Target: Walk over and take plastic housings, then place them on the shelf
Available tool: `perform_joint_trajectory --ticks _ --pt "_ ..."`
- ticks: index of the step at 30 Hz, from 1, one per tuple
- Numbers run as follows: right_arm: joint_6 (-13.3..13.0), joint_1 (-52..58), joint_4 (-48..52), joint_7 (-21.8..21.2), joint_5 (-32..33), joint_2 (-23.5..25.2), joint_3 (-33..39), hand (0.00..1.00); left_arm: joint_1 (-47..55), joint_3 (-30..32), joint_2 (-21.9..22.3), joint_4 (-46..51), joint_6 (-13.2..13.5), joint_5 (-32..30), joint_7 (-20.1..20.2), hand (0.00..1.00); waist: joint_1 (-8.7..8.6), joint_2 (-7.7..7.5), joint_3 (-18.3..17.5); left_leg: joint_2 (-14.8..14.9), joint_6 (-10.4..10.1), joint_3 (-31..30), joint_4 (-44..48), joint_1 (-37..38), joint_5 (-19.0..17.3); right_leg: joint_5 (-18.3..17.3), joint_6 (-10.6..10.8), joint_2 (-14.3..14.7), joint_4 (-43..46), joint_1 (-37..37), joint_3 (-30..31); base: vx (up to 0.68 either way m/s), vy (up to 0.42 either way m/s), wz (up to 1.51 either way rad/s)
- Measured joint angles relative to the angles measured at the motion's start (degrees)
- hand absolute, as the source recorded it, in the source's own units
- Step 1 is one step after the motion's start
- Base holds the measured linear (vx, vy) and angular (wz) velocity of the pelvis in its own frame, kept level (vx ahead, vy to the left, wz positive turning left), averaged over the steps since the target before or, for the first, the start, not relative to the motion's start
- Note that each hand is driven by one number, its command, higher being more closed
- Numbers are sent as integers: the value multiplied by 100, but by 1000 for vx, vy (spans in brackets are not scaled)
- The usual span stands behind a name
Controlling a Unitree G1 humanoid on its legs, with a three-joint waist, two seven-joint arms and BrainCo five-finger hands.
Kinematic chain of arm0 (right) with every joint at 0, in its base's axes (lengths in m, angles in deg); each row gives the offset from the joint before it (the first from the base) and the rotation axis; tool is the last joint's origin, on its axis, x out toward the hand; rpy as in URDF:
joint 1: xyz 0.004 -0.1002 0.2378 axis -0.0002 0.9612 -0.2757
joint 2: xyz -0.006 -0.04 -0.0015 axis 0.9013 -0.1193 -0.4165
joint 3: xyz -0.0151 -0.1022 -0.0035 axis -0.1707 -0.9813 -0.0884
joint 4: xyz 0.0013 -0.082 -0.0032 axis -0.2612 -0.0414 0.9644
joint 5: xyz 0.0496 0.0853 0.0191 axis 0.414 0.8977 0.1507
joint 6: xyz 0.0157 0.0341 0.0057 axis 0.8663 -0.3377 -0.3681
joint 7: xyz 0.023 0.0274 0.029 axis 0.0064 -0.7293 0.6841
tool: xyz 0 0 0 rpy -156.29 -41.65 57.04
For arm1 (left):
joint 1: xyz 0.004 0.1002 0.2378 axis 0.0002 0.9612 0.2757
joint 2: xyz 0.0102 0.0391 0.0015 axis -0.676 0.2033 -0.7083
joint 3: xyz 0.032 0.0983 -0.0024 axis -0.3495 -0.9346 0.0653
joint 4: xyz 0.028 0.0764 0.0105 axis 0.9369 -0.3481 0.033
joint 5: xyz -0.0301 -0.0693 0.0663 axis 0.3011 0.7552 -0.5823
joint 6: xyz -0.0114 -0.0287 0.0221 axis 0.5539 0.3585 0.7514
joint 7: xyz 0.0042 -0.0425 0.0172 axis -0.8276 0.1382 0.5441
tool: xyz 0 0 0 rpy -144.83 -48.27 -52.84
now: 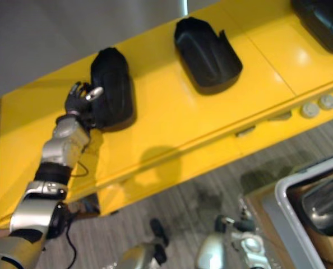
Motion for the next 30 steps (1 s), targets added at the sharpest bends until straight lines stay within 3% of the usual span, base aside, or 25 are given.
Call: perform_joint_trajectory --ticks 6,13,30 --pt "104 -4 -26 -2 -1 1 11 0 -3 -18 99 0 102 132 16 0 2 0 0 3 10 -32 -1 -2 23 4 6 -1 0 20 -32 8 0 1" --pt "203 -100 -51 4 -4 35 75 0 18 -223 101 15 185 454 336 0 25 -1 0 6 10 -107 -1 18 39 4 6 -5 -24 102 -116 14 0 5" --pt "223 -224 -278 8 -4 79 258 0 205 -454 228 254 329 684 544 0 49 -1 0 15 7 -132 -1 59 58 28 41 12 -97 199 -137 4 1 0"
